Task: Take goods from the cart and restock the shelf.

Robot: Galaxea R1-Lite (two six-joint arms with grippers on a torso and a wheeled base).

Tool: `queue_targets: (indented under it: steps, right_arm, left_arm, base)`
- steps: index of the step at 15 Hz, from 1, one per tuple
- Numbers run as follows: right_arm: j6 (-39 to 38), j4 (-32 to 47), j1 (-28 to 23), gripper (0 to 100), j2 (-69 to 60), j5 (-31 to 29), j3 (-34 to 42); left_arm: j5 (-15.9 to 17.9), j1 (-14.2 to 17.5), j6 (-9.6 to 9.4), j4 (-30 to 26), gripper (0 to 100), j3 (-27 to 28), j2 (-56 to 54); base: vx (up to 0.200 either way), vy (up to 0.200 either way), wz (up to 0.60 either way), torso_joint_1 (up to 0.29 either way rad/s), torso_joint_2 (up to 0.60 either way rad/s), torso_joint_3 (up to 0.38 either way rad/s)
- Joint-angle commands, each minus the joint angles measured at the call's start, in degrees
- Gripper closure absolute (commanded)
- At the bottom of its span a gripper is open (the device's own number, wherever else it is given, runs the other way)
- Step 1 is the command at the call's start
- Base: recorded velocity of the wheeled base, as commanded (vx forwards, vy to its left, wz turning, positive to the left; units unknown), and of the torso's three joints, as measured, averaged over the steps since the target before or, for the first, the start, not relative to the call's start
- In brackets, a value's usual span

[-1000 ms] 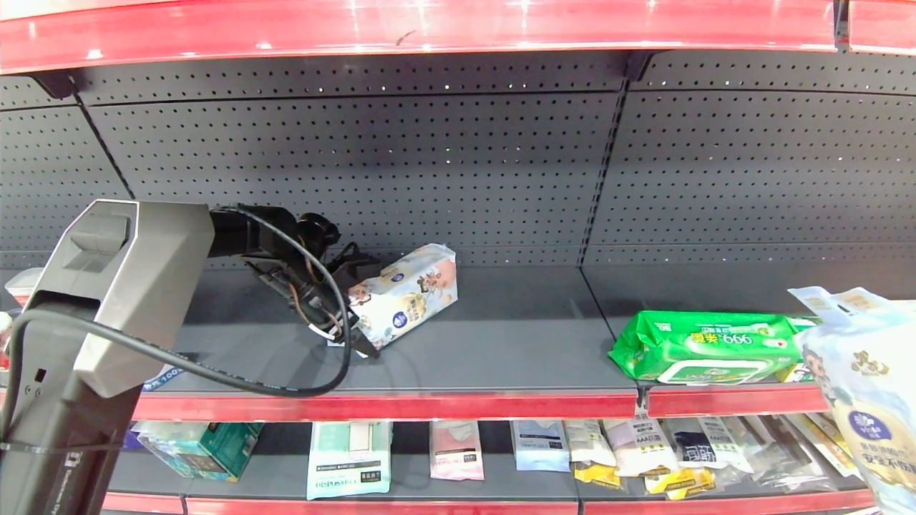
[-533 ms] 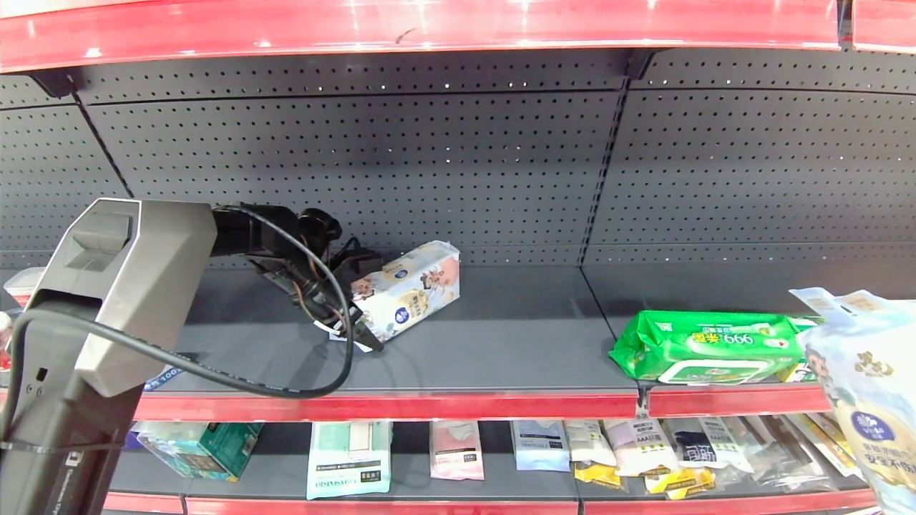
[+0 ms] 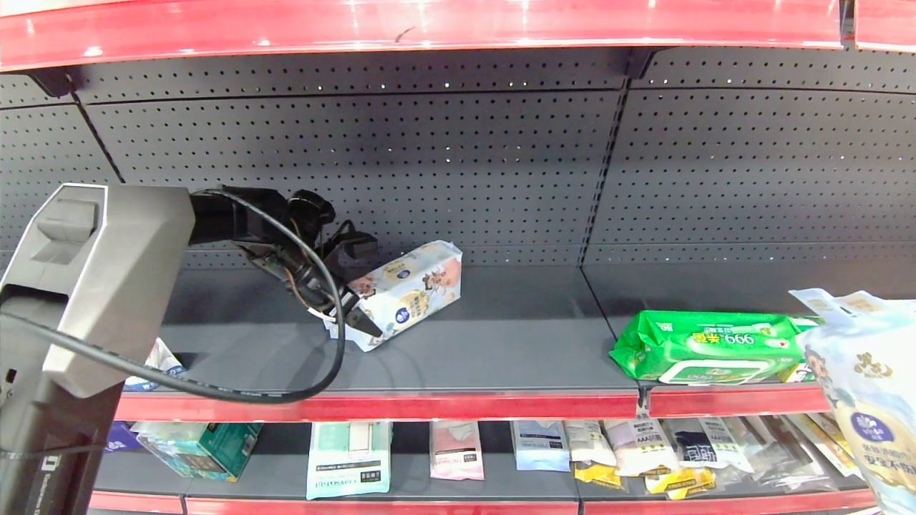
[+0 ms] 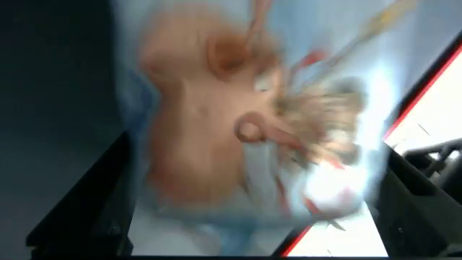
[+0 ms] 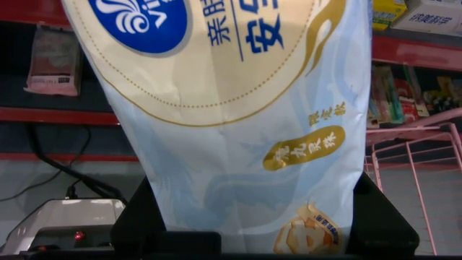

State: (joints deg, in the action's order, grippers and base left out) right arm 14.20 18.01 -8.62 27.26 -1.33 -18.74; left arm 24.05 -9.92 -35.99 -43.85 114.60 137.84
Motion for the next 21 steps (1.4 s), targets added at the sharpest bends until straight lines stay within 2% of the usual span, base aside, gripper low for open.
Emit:
queue_targets:
  steps: [1,5,6,7,8,9,10,13,18,21]
  right_arm:
    - [0.0,0.0,0.0,100,0.0,0.0,0.1]
    - [0.0,0.0,0.0,100,0.0,0.0,0.1]
    - [0.0,0.0,0.0,100,0.0,0.0,0.2]
    - [0.0,0.0,0.0,100,0.0,0.0,0.2]
    - [0.0,0.0,0.0,100,0.0,0.0,0.2]
    - [0.0,0.0,0.0,100,0.0,0.0,0.1]
    - [0.0,0.0,0.0,100,0.0,0.0,0.0]
    - [0.0,0.0,0.0,100,-0.1,0.0,0.0]
    - [0.0,0.0,0.0,100,-0.5,0.0,0.2]
    - [0.0,0.0,0.0,100,-0.5,0.0,0.5]
  left_arm:
    - [0.1,0.0,0.04,3.8,0,0.0,-4.2]
    - [0.1,0.0,0.22,12.6,0,0.0,-8.3]
    - [0.2,0.0,0.65,16.0,0,0.0,-8.3]
    - [0.2,-0.1,1.97,17.5,0,0.0,-8.4]
    - [0.2,-0.1,1.97,17.5,0,0.0,-8.4]
    - [0.2,-0.9,4.17,17.7,0,0.0,-8.9]
    - [0.2,-1.0,4.43,17.7,0,0.0,-9.0]
    - [0.1,-1.3,4.43,18.1,0,-0.4,-9.0]
    - [-0.7,-1.9,3.91,18.3,0,-6.3,-10.6]
    - [-1.9,-2.3,3.91,18.3,0,-8.1,-11.3]
  base:
    - [0.000,0.000,0.00,0.000,0.00,0.000]
    - [0.000,0.000,0.00,0.000,0.00,0.000]
    - [0.000,0.000,0.00,0.000,0.00,0.000]
    - [0.000,0.000,0.00,0.000,0.00,0.000]
    - [0.000,0.000,0.00,0.000,0.00,0.000]
    - [0.000,0.000,0.00,0.000,0.00,0.000]
    - [0.000,0.000,0.00,0.000,0.00,0.000]
    - [0.000,0.000,0.00,0.000,0.00,0.000]
    - [0.000,0.000,0.00,0.000,0.00,0.000]
    - [0.000,0.000,0.00,0.000,0.00,0.000]
